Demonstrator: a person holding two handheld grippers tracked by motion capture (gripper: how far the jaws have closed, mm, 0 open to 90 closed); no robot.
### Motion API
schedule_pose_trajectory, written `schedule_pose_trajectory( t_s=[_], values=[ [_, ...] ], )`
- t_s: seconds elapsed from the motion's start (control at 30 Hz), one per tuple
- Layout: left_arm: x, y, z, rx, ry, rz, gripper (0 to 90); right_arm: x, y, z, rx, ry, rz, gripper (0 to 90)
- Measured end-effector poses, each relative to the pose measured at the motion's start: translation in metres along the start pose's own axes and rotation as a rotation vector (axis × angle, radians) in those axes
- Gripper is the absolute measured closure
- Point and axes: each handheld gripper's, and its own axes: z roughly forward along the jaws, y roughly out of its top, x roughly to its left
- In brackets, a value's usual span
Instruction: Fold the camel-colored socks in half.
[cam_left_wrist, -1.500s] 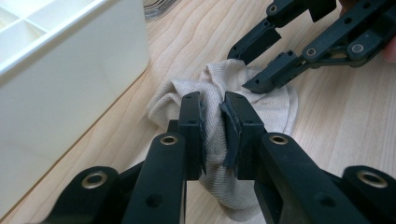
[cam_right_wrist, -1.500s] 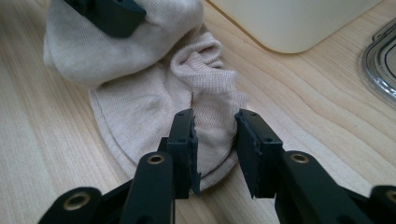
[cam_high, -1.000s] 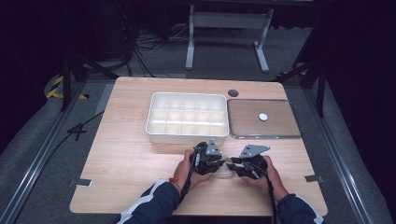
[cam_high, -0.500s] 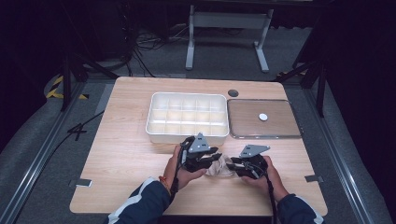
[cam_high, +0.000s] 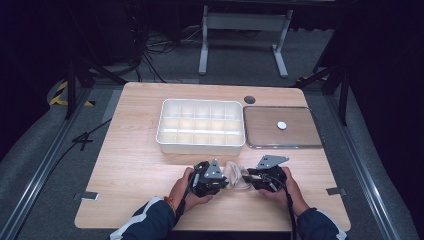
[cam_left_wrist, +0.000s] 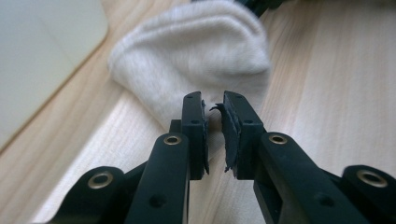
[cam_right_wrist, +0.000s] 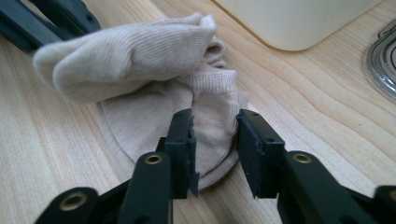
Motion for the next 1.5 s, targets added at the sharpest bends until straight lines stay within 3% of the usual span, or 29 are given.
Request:
schedule_pose_trajectory(
  t_s=[0.17, 0.37, 0.43, 0.57, 0.8, 0.83, 0.93, 1.03, 1.17, 1.27, 1.3, 1.4, 1.47, 1.5],
  values=[
    [0.002, -0.002, 0.005, 0.005, -0.003, -0.007, 79.1, 0.001, 0.001, -0.003, -0.004, -0.007, -0.01, 62.9],
    [0.001, -0.002, 0.006, 0.007, 0.003, -0.004, 79.1, 0.007, 0.018, -0.027, -0.17, -0.002, -0.008, 70.6],
    [0.001, -0.002, 0.007, 0.008, 0.004, -0.005, 79.1, 0.019, 0.029, -0.033, -0.227, 0.02, -0.046, 74.5],
    [0.001, -0.003, 0.007, 0.003, 0.008, -0.008, 79.0, 0.03, 0.036, -0.031, -0.246, 0.039, -0.084, 79.1],
    [0.001, -0.003, 0.007, 0.005, 0.011, -0.009, 78.9, 0.041, 0.038, -0.015, -0.182, 0.071, -0.147, 83.5],
    [0.001, -0.003, 0.007, 0.004, 0.011, -0.008, 78.9, 0.039, 0.034, -0.009, -0.146, 0.078, -0.157, 83.4],
    [-0.001, -0.004, 0.008, 0.001, 0.013, -0.012, 78.8, 0.034, 0.025, -0.001, -0.071, 0.046, -0.173, 83.0],
    [0.0, -0.004, 0.008, -0.007, 0.009, -0.006, 78.8, 0.025, 0.017, 0.0, -0.034, 0.028, -0.158, 82.8],
    [0.0, -0.004, 0.008, -0.007, 0.011, -0.008, 78.7, 0.016, 0.01, -0.001, -0.017, 0.009, -0.14, 82.0],
    [0.0, -0.004, 0.007, -0.004, 0.006, -0.002, 78.3, 0.012, 0.008, 0.0, -0.01, 0.024, -0.121, 81.4],
    [0.001, -0.004, 0.006, -0.006, -0.014, -0.016, 76.6, 0.011, 0.007, 0.001, -0.015, 0.03, -0.116, 81.5],
    [0.002, -0.003, 0.003, -0.028, -0.021, -0.024, 66.9, 0.011, 0.006, 0.002, -0.021, 0.038, -0.102, 81.7],
    [0.009, -0.001, -0.006, -0.081, 0.004, -0.085, 60.4, 0.01, 0.005, 0.003, -0.022, 0.043, -0.091, 81.7],
    [0.009, -0.001, -0.006, -0.081, 0.004, -0.085, 58.2, 0.01, 0.005, 0.003, -0.022, 0.043, -0.091, 81.7]
  ],
)
